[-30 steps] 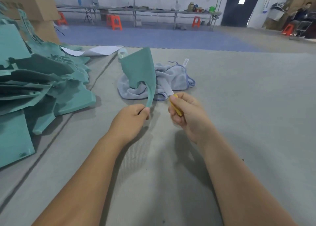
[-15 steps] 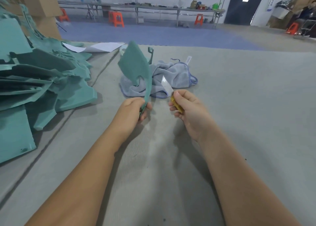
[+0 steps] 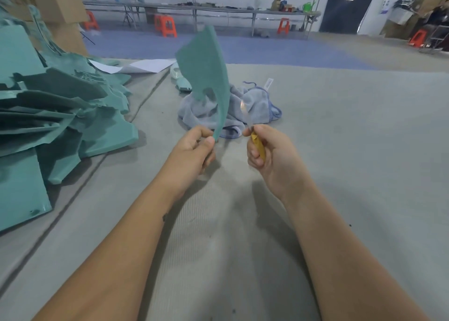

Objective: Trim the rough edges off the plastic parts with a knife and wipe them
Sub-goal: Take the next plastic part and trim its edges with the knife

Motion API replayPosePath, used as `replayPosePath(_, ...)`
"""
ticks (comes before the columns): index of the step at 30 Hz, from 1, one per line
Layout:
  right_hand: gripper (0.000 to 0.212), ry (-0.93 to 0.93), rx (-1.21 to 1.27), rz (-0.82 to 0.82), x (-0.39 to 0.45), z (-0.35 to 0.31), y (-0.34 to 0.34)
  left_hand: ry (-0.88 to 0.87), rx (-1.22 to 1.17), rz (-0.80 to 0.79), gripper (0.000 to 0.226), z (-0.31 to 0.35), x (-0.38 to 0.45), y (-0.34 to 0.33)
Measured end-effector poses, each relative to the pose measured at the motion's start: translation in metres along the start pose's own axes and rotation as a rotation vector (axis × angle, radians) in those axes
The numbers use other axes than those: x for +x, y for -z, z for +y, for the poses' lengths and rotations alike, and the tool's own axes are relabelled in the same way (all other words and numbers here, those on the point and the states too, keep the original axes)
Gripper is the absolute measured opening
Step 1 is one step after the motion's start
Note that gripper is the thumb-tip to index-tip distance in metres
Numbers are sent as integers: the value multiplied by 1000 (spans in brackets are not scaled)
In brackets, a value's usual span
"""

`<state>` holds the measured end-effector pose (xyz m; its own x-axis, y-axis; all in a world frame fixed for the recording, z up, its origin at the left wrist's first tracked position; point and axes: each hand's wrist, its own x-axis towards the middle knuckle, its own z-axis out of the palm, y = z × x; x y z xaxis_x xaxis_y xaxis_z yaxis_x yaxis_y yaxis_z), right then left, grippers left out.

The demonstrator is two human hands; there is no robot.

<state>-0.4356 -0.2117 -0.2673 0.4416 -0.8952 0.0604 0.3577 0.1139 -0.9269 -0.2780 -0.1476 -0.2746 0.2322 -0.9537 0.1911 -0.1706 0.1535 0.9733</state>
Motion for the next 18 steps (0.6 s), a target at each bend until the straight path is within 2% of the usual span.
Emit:
replayPosePath(3, 30, -52, -114, 40, 2, 5, -1, 129, 77, -62, 17, -4, 1, 0)
replayPosePath(5, 30, -70, -138, 79, 4, 8, -2, 125, 175, -19, 17, -4, 1, -1)
replayPosePath(9, 28, -31, -21, 157, 5, 5, 4, -113, 481, 107, 15, -3, -3, 1)
replayPosePath(12, 28, 34, 102, 171, 3, -1, 8, -262, 650, 137, 13, 0, -4, 0)
replayPosePath(15, 24, 88, 263, 169, 0, -7, 10, -350, 742, 43, 10, 0, -6, -10)
replayPosePath(18, 21, 115, 335, 147, -1, -10, 11, -340, 772, -78, 9, -6, -8, -24)
